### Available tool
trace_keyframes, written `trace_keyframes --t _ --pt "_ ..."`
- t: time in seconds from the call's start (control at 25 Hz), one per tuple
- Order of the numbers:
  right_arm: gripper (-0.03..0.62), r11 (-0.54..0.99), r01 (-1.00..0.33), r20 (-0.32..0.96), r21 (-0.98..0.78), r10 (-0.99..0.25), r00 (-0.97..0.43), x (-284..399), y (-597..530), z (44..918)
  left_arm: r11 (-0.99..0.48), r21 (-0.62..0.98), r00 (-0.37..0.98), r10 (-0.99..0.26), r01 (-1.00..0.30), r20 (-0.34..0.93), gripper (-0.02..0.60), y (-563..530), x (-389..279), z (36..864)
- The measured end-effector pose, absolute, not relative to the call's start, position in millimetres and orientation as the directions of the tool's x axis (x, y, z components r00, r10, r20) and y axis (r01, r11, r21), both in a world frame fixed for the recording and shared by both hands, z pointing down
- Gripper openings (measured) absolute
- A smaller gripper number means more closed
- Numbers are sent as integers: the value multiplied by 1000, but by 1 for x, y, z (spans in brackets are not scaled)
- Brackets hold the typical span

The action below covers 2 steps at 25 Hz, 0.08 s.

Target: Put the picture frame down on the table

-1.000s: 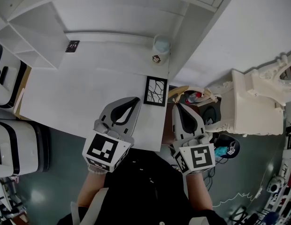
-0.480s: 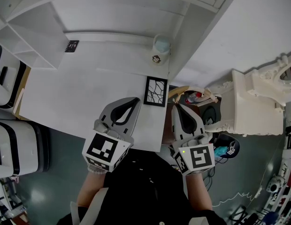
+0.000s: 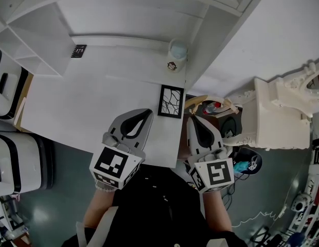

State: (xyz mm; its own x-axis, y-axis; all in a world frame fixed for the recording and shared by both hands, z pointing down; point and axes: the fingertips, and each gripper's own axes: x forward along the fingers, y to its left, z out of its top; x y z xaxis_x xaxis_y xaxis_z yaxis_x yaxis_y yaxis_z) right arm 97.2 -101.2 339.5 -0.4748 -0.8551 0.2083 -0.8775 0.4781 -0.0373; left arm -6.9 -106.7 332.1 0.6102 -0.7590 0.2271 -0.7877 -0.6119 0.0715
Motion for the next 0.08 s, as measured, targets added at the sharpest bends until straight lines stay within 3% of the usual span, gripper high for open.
trace_keyframes --t 0.08 --pt "2 478 -877 213 -40 -854 -475 97 -101 341 -612 77 611 -757 -787 231 2 -107 -8 334"
